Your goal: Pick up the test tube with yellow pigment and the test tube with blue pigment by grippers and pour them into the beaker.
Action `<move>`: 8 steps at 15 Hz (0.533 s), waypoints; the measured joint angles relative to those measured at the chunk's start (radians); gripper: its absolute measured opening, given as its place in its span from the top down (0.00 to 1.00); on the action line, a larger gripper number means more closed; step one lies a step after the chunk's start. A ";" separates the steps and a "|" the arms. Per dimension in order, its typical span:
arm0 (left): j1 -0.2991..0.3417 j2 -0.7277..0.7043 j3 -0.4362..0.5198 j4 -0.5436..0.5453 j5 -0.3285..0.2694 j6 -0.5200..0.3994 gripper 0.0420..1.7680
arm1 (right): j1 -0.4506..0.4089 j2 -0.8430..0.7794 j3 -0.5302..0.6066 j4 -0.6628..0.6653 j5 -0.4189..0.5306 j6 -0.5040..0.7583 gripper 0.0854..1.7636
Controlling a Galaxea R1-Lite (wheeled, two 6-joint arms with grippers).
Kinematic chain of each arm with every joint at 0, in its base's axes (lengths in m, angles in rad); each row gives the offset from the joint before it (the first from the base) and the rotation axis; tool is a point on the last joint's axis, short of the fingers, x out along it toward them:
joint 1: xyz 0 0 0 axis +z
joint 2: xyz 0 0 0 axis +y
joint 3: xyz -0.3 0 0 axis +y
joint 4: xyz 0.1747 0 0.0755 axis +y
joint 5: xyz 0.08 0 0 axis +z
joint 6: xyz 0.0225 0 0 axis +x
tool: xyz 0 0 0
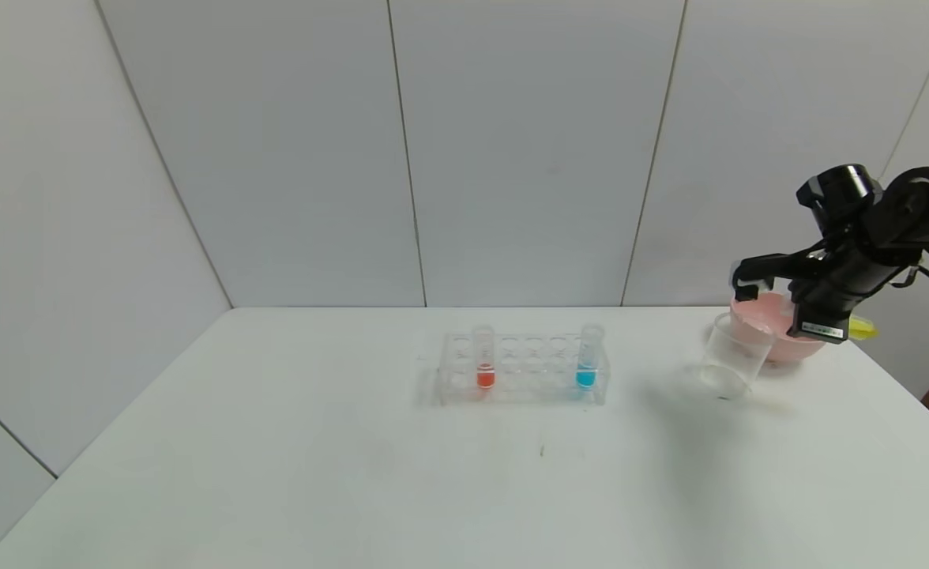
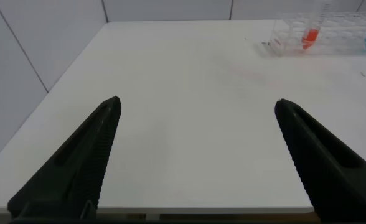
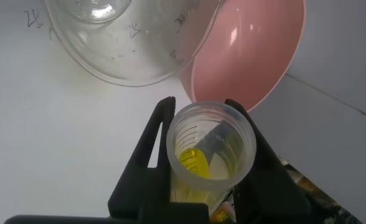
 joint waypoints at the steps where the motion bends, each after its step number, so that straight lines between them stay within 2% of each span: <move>1: 0.000 0.000 0.000 0.000 0.000 0.000 0.00 | 0.004 0.003 0.000 -0.003 -0.005 0.000 0.69; 8: 0.000 0.000 0.000 0.000 0.000 0.000 0.00 | 0.032 0.028 -0.001 -0.010 -0.080 -0.005 0.69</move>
